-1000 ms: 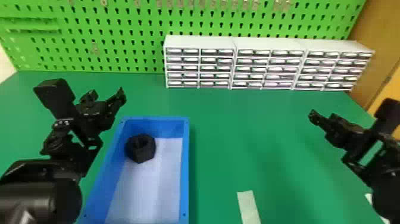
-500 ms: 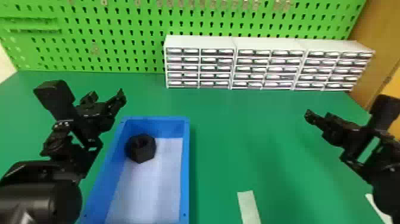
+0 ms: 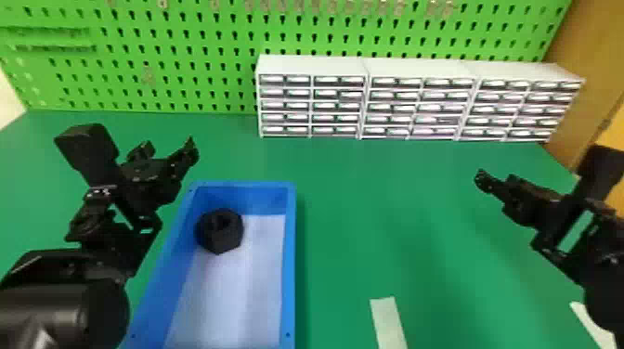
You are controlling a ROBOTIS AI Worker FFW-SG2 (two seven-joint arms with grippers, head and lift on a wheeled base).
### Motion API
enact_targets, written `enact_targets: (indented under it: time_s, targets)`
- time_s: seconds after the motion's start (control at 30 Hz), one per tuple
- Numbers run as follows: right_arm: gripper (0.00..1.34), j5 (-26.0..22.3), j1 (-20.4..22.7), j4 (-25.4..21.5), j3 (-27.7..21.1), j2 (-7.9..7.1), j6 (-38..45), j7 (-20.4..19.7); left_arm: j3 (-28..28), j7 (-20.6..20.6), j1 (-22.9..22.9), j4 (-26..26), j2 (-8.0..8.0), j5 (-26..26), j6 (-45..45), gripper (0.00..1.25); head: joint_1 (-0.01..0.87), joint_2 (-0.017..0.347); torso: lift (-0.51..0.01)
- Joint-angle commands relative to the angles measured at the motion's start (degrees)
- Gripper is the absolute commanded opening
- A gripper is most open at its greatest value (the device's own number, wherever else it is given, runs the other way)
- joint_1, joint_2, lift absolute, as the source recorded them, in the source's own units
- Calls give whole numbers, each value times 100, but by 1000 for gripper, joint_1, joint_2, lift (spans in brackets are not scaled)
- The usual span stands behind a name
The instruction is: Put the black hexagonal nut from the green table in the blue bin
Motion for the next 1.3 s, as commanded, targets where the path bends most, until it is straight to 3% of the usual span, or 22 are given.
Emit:
enact_targets:
  time_s: [0.0, 0.47, 1.27]
  targets:
    - [816, -41, 29, 0, -22, -17, 4, 0, -34, 1, -19, 0, 0, -2, -2, 793, 691, 9, -97]
    - [816, 91, -41, 0, 13, 114, 30, 0, -42, 1, -55, -9, 0, -2, 6, 793, 691, 9, -97]
    - [816, 135, -76, 9, 40, 123, 65, 0, -7, 1, -63, -9, 0, -2, -2, 793, 691, 9, -97]
